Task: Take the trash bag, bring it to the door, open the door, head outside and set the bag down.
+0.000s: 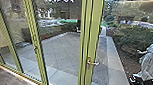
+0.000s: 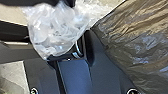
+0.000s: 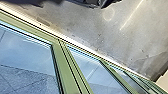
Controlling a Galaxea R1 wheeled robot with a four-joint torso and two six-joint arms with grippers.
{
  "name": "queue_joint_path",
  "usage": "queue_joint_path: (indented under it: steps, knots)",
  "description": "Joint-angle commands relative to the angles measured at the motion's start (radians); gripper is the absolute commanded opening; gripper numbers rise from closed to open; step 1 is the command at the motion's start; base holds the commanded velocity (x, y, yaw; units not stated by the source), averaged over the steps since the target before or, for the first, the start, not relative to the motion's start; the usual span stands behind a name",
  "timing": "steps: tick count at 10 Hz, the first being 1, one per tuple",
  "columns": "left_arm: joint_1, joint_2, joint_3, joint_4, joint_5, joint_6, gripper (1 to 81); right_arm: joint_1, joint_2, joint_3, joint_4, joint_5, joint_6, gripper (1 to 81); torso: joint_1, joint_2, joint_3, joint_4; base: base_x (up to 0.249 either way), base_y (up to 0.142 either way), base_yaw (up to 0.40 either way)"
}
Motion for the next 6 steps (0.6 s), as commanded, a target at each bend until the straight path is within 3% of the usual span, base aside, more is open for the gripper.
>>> queue_joint_path:
  steps: [1, 3, 6]
  knots:
    - [-0.04, 0.005, 0.006, -0.007, 0.074, -0.002, 1.0, 0.183, 0.035, -0.012, 0.015, -0.084, 0.07, 81.1, 0.0, 0.0, 0.0, 0.0, 0.0, 0.0, 0.0]
    - [-0.039, 0.005, 0.006, -0.007, 0.074, -0.002, 1.0, 0.194, 0.067, -0.061, 0.019, -0.07, 0.075, 81.1, 0.0, 0.0, 0.0, 0.0, 0.0, 0.0, 0.0]
    - [-0.04, 0.007, -0.003, -0.007, 0.074, -0.002, 1.0, 0.225, 0.135, -0.116, 0.013, -0.07, 0.142, 81.1, 0.001, 0.0, 0.0, 0.0, 0.0, 0.0, 0.0]
